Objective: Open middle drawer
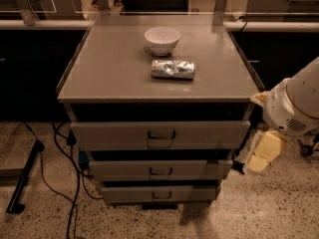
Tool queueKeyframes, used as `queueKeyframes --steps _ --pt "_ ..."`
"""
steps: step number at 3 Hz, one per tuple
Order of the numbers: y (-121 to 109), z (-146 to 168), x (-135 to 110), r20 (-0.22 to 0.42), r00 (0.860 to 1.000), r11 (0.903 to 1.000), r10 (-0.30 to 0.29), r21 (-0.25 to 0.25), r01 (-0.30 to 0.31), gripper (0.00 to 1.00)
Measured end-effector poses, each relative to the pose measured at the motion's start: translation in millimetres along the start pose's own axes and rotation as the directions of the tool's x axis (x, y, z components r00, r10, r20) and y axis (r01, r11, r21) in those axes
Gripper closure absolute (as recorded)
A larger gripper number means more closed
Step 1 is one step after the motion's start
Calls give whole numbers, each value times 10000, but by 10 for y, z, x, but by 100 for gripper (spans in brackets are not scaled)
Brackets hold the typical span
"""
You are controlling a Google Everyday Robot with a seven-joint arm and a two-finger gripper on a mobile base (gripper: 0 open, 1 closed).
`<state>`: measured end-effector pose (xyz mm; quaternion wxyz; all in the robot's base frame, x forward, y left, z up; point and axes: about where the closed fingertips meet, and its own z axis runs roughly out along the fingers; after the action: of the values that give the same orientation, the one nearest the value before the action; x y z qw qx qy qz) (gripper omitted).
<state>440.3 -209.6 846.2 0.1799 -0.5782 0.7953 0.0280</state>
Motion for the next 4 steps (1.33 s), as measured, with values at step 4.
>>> queueKeyframes --steps 4 --pt "-51 1342 354 120 9985 9978 -533 400 528 0"
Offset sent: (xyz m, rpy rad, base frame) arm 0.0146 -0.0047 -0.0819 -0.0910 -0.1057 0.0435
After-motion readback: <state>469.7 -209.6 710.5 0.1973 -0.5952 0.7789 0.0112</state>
